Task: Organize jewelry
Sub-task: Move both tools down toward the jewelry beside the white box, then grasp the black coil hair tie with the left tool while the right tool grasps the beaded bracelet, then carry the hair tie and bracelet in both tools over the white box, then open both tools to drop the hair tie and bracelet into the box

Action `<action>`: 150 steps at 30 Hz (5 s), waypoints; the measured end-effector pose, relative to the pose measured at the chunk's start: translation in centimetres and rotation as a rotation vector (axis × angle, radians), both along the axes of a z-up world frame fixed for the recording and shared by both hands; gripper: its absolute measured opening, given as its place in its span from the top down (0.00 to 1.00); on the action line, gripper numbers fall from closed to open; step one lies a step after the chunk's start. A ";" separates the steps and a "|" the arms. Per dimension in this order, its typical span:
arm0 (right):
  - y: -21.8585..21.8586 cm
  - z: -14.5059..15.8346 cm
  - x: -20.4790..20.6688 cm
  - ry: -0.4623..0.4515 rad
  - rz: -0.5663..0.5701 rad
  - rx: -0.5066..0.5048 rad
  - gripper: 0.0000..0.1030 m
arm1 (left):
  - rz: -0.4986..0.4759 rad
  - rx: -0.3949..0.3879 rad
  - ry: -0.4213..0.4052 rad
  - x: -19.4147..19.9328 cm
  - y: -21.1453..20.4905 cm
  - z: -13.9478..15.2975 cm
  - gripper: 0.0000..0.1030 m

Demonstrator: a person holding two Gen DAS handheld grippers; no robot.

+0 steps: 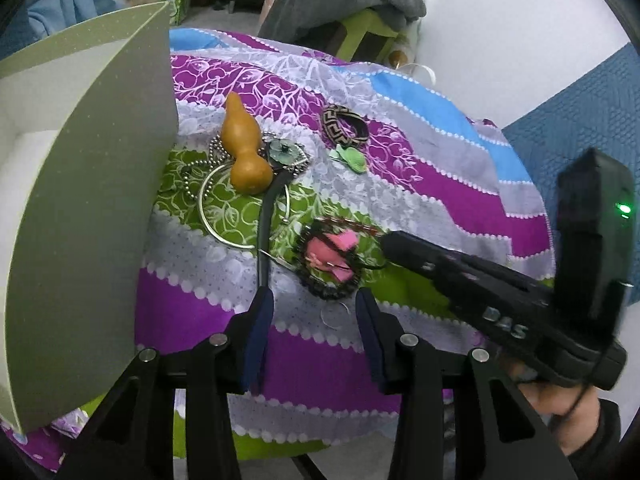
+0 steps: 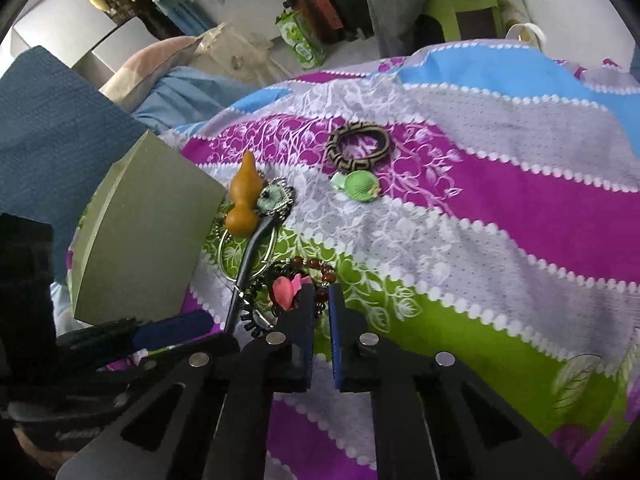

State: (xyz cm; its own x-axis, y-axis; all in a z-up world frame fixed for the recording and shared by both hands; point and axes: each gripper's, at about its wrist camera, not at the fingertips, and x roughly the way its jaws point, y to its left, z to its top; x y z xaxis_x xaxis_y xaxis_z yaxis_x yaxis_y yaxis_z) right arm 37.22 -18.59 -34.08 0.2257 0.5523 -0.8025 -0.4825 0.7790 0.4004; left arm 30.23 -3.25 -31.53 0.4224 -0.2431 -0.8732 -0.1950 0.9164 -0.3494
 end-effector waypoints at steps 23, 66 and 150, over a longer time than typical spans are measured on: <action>-0.1 -1.0 0.1 -0.033 0.058 -0.061 0.79 | -0.024 0.024 -0.006 2.1 -0.4 -2.2 0.93; -0.5 6.2 -4.1 -0.322 -0.006 -0.043 0.95 | -0.045 0.065 -0.064 -1.2 0.0 2.0 0.93; 21.3 8.8 -6.8 -0.031 -0.020 -0.174 0.94 | 0.046 0.091 -0.016 -6.4 25.1 8.1 0.92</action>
State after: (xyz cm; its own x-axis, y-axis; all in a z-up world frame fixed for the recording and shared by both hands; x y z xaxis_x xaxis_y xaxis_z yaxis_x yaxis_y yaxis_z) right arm 30.40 2.70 -25.25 0.2614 0.4008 -0.8781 -0.4763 0.8448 0.2438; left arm 23.79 21.88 -23.47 0.4451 -0.1426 -0.8840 -0.2329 0.9348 -0.2681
